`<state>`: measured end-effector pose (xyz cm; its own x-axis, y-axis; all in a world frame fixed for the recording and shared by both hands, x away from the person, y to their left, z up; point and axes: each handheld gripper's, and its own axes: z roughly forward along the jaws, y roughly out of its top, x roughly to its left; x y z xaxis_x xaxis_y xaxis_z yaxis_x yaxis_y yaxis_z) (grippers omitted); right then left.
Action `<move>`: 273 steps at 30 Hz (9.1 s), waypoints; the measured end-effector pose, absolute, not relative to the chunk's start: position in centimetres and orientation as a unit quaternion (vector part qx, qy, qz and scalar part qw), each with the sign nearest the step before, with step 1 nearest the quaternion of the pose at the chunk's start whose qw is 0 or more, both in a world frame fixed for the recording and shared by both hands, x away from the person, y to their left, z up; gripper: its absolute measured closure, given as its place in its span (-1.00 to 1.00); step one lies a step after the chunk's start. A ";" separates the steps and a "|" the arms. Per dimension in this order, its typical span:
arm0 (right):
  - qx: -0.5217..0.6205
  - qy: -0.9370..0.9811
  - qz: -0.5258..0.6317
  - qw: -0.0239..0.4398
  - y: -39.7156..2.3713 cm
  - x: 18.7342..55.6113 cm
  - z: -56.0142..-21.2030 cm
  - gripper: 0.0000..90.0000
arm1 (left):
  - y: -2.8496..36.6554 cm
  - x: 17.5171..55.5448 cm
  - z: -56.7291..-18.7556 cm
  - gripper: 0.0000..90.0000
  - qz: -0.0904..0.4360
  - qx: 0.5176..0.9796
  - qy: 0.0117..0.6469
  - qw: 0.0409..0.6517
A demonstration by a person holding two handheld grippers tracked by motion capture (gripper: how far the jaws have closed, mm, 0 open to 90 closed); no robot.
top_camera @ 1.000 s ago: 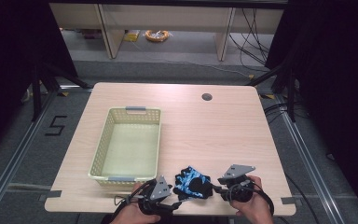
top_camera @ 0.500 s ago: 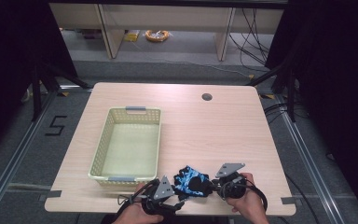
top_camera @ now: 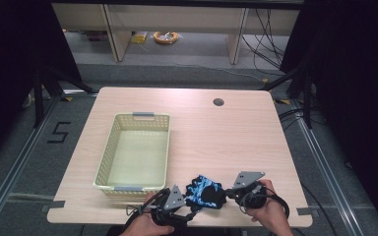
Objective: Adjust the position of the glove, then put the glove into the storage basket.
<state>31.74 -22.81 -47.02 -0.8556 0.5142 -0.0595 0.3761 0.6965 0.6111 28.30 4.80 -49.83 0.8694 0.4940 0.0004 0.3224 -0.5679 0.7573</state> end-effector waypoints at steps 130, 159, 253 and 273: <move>0.445 0.816 0.366 -0.058 -23.1 34.9 -50.3 0.44 | 3.3 30.1 -51.1 0.16 0.102 0.893 0.249 0.361; 0.424 0.813 0.396 -0.044 -23.1 33.8 -50.3 0.92 | 3.1 29.6 -51.0 0.81 0.122 0.893 0.218 0.375; 0.322 0.838 0.439 -0.042 -1.5 40.2 -42.4 0.94 | 23.4 34.6 -42.7 0.84 0.129 0.885 0.326 0.307; 0.323 0.801 0.491 -0.115 2.4 39.8 -42.1 0.94 | 27.3 32.3 -40.2 0.82 0.173 0.872 0.345 0.301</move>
<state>39.75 2.40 -42.05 -0.7645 0.4052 0.5013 0.6306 0.3085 0.7122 32.26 27.31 -40.16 0.7022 0.7057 0.0945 0.4975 -0.5813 0.6439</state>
